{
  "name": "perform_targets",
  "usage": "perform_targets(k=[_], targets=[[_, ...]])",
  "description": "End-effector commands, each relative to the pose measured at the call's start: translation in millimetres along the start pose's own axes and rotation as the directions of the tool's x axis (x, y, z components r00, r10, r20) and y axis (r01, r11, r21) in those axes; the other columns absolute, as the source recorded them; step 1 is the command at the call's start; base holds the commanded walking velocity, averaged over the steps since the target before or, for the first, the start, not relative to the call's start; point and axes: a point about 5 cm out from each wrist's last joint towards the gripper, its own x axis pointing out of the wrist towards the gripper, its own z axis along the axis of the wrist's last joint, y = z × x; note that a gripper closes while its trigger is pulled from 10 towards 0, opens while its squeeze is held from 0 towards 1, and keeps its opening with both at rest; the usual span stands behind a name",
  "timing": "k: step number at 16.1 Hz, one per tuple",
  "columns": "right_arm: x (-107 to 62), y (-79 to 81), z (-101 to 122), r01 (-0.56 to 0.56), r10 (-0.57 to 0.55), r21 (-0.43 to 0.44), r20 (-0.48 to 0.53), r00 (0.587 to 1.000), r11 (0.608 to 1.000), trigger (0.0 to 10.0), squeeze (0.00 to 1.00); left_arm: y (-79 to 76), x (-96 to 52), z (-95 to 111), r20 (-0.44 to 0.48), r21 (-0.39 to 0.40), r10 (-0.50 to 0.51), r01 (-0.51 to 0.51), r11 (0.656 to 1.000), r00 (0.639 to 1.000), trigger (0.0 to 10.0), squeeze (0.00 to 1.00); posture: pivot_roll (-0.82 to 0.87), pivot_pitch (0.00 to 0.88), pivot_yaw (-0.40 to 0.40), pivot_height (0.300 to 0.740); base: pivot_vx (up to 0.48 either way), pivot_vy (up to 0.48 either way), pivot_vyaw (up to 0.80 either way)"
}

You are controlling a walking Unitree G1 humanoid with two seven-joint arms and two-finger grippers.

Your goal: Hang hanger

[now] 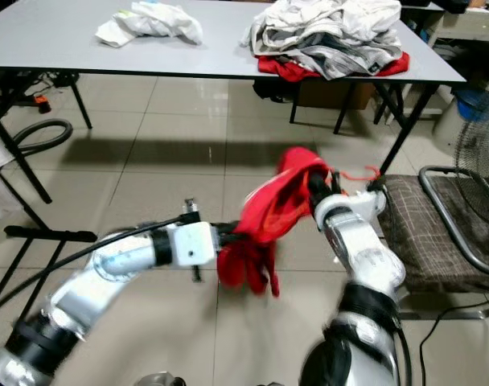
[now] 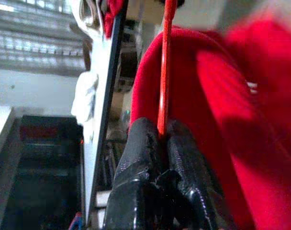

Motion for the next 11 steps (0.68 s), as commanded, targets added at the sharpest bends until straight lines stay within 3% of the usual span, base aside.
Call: perform_targets(k=[1,4,5,6,10,11], targets=[[3.4,4.2,5,0.015,-0.013,-0.03,0.05,0.999,0.999,10.0,0.0,-4.5,3.9,16,0.087,-0.028,-0.035,0.037,0.999,0.996,10.0,0.0,0.08,0.036,-0.014,0.74,0.0,0.0,0.0],[13.9,8.0,-2,0.071,-0.057,-0.257,0.062,0.996,0.964,10.0,0.0,6.7,12.1,50,0.25,-0.232,0.101,-0.042,0.972,0.963,10.0,0.0,0.08,0.036,-0.023,0.74,0.0,0.0,0.0],[14.8,8.3,-3,0.073,-0.058,-0.273,0.064,0.996,0.959,10.0,0.0,7.8,12.4,54,0.267,-0.255,0.112,-0.042,0.966,0.957,10.0,0.0,0.08,0.036,-0.023,0.74,0.0,0.0,0.0],[18.9,8.4,-7,0.094,-0.073,-0.306,0.08,0.994,0.947,10.0,0.0,15.0,14.1,71,0.329,-0.339,0.161,-0.042,0.94,0.93,10.0,0.0,0.09,0.037,-0.031,0.74,0.0,0.0,0.0],[21.3,11.0,-22,0.105,-0.088,-0.298,0.068,0.994,0.949,10.0,0.0,35.1,21.7,78,0.281,-0.422,0.288,-0.152,0.894,0.915,10.0,0.0,0.09,0.036,-0.038,0.74,0.0,0.0,0.0],[20.8,13.4,-33,0.084,-0.081,-0.338,0.022,0.996,0.937,10.0,0.0,47.1,25.1,77,0.238,-0.478,0.386,-0.239,0.846,0.891,10.0,0.0,0.08,0.035,-0.039,0.74,0.0,0.0,0.0]])
